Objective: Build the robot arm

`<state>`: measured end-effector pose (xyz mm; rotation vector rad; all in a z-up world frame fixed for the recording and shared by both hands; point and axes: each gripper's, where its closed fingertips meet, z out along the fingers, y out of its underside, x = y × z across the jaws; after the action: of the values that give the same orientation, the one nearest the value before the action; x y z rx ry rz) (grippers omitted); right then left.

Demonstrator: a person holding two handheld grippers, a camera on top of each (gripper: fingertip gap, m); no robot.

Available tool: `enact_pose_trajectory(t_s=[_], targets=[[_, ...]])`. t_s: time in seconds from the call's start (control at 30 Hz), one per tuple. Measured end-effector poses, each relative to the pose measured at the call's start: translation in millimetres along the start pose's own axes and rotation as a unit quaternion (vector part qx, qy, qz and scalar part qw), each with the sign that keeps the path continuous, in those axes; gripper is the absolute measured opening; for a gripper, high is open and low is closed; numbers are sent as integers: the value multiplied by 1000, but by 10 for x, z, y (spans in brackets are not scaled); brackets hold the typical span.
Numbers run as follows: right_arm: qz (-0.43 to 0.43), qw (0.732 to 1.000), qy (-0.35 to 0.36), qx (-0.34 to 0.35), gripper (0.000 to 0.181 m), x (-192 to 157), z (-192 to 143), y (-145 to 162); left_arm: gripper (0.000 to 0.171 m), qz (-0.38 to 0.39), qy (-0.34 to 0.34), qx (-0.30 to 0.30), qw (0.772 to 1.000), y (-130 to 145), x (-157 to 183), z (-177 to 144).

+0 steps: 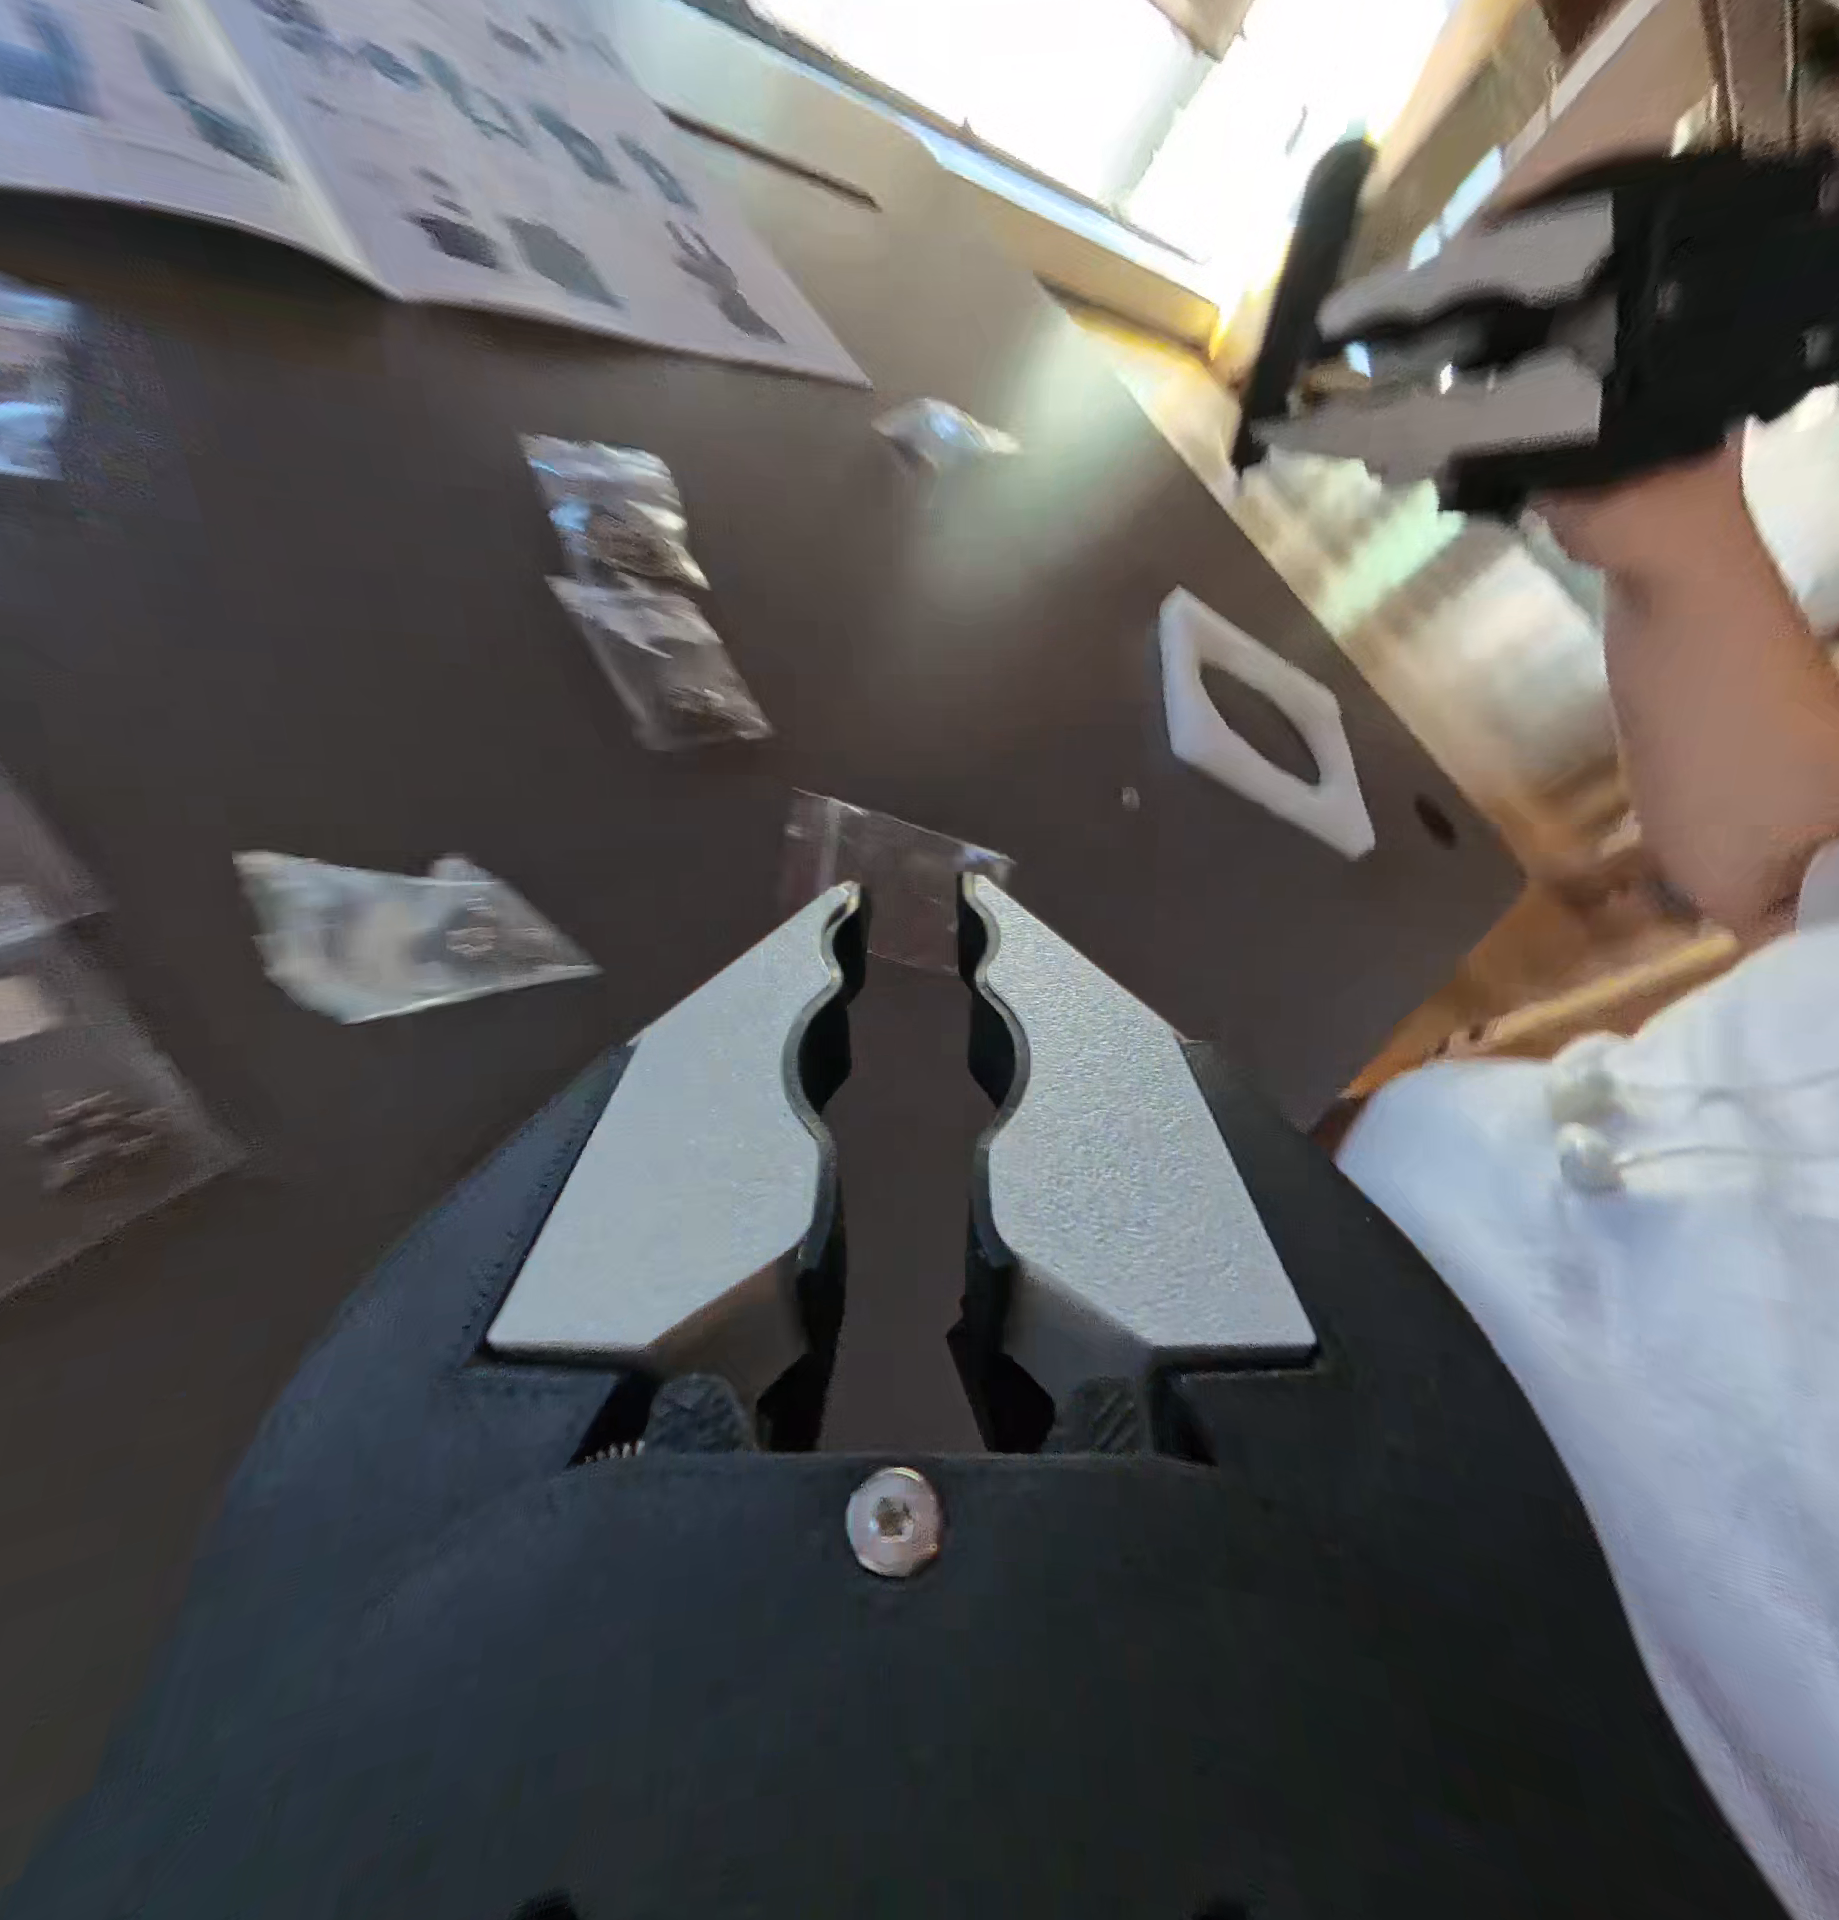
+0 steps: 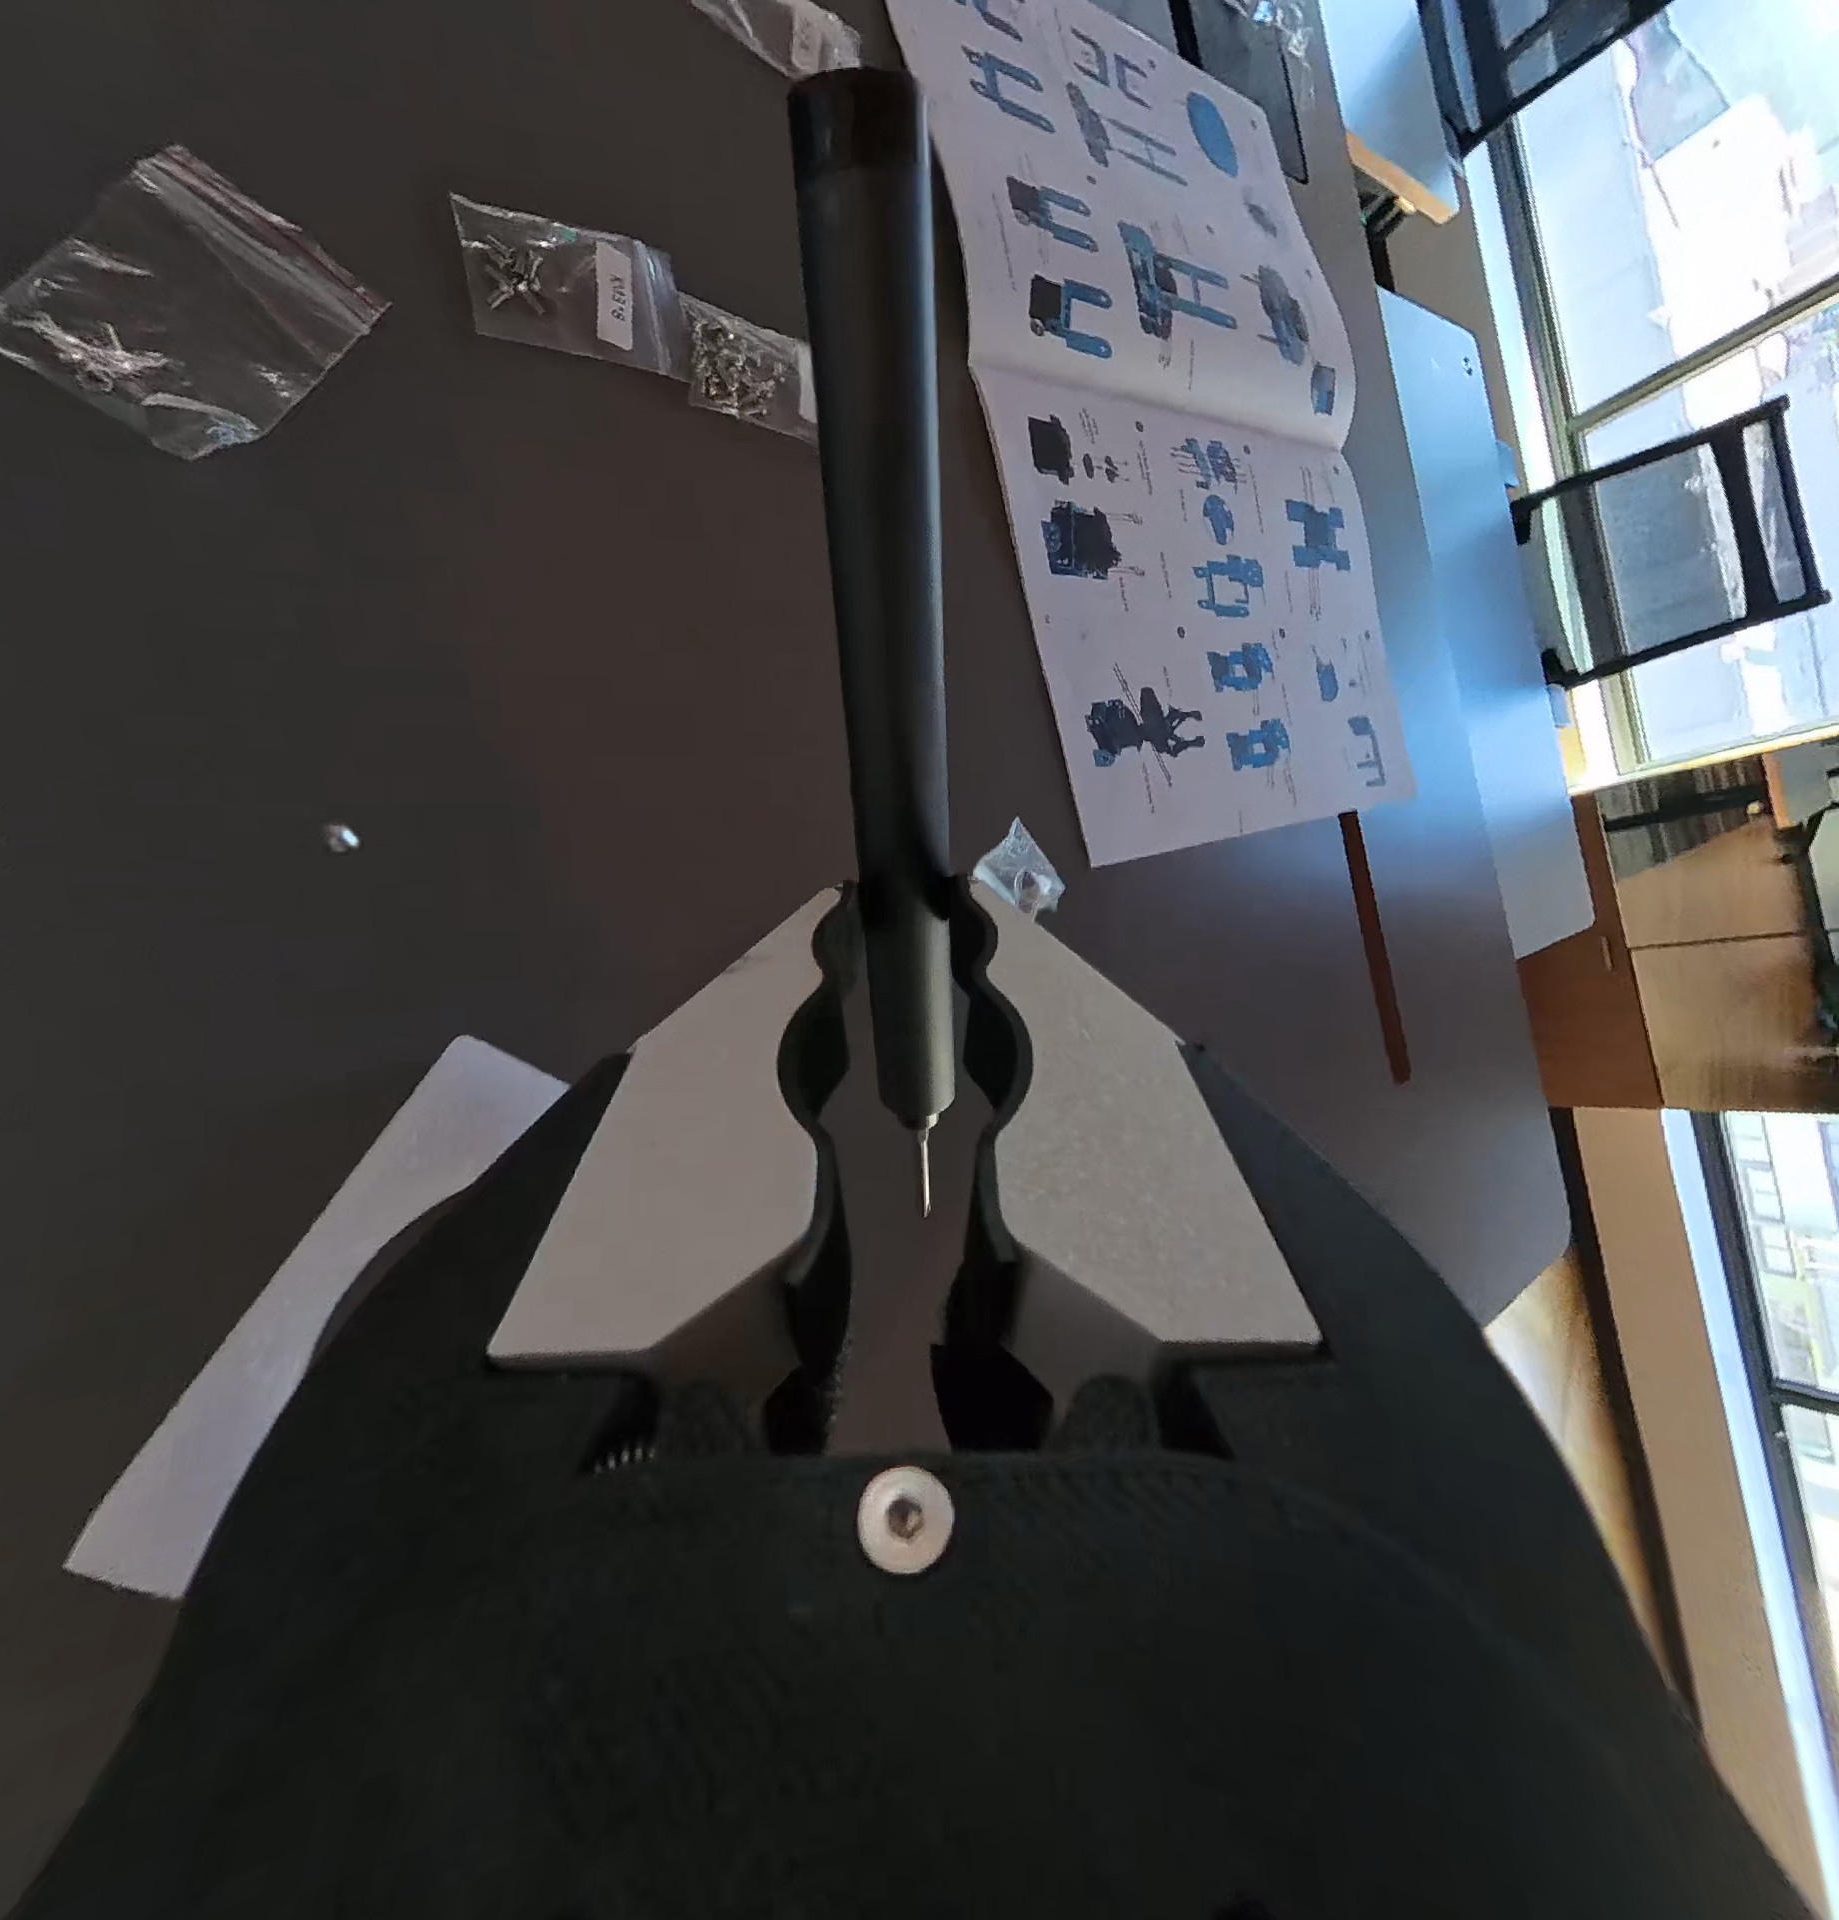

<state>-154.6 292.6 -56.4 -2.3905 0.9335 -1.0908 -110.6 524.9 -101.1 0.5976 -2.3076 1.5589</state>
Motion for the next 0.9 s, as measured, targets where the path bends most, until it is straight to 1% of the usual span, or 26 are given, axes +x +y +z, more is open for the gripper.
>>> enact_pose_trajectory(t_s=[0.07, 0.13, 0.2, 0.33, 0.47, 0.57, 0.67, 0.9], targets=[[20, 1000, 9, -7, 16, -11, -58, 89, 22, 68, 14, -32, 997, 113, 296, 218], [39, 999, 21, -12, 16, -2, -156, 166, 23, 132, 17, -63, 989, 194, 523, 479], [51, 998, 30, -12, 16, 6, -271, 212, 25, 178, 35, -85, 980, 252, 711, 743], [44, 997, 60, -36, 15, 31, -494, 357, 27, 261, 50, -133, 955, 323, 882, 1210], [40, 995, 80, -55, 15, 29, -691, 494, 26, 309, 79, -169, 933, 364, 1033, 1553], [43, 994, 86, -60, 15, 25, -802, 560, 24, 308, 94, -201, 925, 413, 1081, 1685], [45, 993, 90, -60, 15, 21, -870, 600, 23, 330, 83, -210, 917, 411, 1065, 1747], [51, 993, 97, -52, 15, 15, -944, 649, 10, 351, 77, -231, 904, 486, 1047, 1829]])
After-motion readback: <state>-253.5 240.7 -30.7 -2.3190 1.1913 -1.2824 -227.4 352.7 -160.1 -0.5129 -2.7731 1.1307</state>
